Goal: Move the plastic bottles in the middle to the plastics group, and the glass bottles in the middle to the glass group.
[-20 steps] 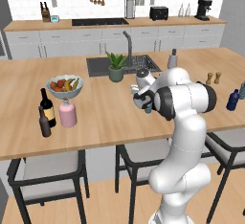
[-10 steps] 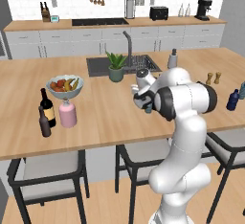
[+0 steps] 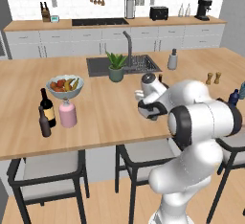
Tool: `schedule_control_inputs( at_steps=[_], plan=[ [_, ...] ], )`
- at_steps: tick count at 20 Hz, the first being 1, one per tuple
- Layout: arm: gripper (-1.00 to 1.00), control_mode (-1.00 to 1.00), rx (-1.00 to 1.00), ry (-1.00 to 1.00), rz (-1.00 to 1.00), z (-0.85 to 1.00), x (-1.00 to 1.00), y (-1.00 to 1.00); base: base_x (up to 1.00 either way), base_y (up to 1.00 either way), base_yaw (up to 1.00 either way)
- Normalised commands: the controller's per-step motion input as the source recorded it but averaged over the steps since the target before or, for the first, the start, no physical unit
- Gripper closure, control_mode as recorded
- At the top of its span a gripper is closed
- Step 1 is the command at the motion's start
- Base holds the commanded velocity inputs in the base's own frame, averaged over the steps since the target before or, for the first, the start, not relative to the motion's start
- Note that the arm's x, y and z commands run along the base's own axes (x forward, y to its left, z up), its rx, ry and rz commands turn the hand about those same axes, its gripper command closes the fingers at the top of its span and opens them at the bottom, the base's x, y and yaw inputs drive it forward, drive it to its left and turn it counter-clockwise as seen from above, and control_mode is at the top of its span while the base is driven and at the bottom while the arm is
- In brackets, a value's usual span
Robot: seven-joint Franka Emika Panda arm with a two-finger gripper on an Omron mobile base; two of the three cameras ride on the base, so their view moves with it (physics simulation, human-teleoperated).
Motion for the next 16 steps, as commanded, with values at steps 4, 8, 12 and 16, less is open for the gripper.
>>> schedule_control_inputs(
  at_steps=[4,8,12,16],
  plan=[
    [1.00,-1.00,0.00,0.00,0.00,0.63,-0.36,-0.54,0.00,0.00,0.00],
    [1.00,-1.00,0.01,0.01,0.00,0.56,0.03,-0.97,0.00,0.00,0.00],
    [1.00,-1.00,0.07,0.05,0.00,0.25,0.07,-1.00,0.00,0.00,0.00],
    [1.00,-1.00,0.02,0.01,0.00,0.01,0.00,-1.00,0.00,0.00,0.00]
  ],
)
